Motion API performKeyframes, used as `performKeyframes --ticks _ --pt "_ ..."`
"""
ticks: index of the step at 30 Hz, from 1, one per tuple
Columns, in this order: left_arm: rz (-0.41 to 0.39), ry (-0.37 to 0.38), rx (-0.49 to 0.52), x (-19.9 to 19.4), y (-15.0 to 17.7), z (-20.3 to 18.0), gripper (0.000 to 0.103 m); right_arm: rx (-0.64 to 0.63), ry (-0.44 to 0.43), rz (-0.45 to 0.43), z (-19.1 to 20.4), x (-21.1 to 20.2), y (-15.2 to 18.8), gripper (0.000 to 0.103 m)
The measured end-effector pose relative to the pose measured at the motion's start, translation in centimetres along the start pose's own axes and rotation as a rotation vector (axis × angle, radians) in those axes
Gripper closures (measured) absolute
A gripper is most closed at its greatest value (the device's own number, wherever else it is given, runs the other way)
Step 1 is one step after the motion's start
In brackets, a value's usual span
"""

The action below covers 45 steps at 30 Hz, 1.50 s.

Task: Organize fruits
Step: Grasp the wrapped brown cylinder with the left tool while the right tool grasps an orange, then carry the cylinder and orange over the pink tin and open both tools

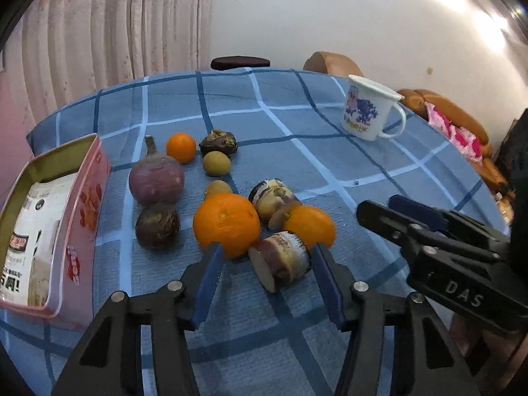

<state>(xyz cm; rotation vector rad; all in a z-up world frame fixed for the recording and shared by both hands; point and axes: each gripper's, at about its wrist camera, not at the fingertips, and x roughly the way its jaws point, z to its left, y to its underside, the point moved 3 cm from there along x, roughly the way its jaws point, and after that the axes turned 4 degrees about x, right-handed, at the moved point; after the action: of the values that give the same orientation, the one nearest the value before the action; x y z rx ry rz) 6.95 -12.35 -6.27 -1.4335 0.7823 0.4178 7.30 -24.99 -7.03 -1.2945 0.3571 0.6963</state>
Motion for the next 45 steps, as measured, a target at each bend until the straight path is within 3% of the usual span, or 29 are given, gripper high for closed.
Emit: performKeyframes --ticks 4,9,14,16,17,18,23,33,38,45 --pt "0.004 -0.025 0.023 0.3 -0.3 -0.2 0.042 0.021 -0.026 0.001 -0.8 -0.2 0.1 0.046" --pt "0.039 0.043 0.005 0.5 0.6 -0.7 0.042 0.028 -0.035 -0.006 -1.0 -0.3 0.2 0.045" --pt "0.053 0.025 0.021 1.3 0.6 -1.5 0.042 0.032 -0.036 -0.019 -1.1 -0.5 0.2 0.042" --pt "0.071 0.058 -0.002 1.7 0.7 -1.1 0.045 0.028 -0.037 -0.017 -1.1 -0.4 0.3 0.041" --pt "0.067 0.095 -0.017 1.5 0.8 -0.9 0.056 0.023 -0.037 -0.014 -1.0 -0.3 0.3 0.041" --pt "0.067 0.111 -0.021 1.5 0.8 -0.8 0.058 0.016 -0.040 -0.009 -0.8 -0.2 0.3 0.040" --pt "0.053 0.157 -0.040 0.5 1.2 0.7 0.058 -0.014 -0.069 0.013 0.4 0.3 0.5 0.040" --pt "-0.013 0.044 -0.054 -1.2 1.7 4.0 0.058 -0.137 -0.098 0.132 4.8 3.4 0.8 0.045" --pt "-0.019 0.048 -0.063 -1.2 1.7 4.4 0.058 -0.147 -0.123 0.197 5.2 4.6 1.4 0.062" --pt "-0.036 0.053 -0.072 -1.7 1.7 4.9 0.058 -0.153 -0.118 0.184 5.2 4.1 1.4 0.064"
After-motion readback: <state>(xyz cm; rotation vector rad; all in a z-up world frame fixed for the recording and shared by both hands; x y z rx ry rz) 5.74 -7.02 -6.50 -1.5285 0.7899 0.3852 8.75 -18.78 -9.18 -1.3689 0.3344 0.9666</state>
